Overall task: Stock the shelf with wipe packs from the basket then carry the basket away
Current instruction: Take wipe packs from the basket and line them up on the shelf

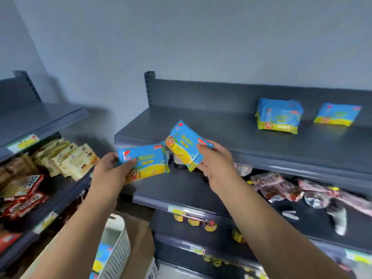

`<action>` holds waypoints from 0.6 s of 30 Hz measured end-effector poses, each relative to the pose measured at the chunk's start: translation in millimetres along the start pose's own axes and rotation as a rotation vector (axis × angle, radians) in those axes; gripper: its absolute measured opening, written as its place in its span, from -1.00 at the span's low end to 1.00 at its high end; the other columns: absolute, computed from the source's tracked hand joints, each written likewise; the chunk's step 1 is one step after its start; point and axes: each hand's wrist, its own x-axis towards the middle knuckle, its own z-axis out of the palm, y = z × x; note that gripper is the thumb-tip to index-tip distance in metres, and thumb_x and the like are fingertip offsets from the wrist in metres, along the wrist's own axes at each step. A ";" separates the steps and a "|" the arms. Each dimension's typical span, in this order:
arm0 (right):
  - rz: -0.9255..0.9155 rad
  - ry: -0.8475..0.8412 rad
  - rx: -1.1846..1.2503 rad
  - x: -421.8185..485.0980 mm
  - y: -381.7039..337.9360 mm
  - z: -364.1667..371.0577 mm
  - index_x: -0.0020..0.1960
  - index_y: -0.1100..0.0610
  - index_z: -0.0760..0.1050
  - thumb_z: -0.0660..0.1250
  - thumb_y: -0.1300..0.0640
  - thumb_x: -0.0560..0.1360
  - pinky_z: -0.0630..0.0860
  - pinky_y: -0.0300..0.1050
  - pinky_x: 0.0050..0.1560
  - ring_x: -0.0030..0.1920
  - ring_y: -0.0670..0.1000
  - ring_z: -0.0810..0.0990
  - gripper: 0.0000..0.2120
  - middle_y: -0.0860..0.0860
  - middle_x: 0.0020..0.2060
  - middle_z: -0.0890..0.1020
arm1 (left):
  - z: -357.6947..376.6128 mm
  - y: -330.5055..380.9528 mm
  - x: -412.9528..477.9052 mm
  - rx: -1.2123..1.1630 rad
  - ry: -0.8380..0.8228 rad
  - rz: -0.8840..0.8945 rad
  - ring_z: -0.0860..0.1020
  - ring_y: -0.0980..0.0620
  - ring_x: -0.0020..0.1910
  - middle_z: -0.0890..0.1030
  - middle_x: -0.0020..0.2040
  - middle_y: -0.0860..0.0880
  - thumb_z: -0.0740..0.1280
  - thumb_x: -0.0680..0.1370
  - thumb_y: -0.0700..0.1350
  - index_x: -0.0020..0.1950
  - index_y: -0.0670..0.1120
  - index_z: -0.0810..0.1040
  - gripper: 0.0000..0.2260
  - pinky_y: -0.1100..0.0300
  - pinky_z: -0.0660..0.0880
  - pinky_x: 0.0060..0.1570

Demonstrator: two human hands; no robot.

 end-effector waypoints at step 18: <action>-0.431 0.413 0.106 27.3 -187.6 -243.5 0.05 0.15 0.65 0.40 0.24 0.60 0.58 0.30 0.24 0.05 0.14 0.72 -0.93 0.08 0.02 0.75 | 327.3 89.5 -30.3 -0.196 -0.478 0.074 0.69 0.06 -0.26 0.75 -0.12 -0.10 0.53 0.46 -0.36 0.03 -0.23 0.69 -0.83 0.29 0.61 -0.27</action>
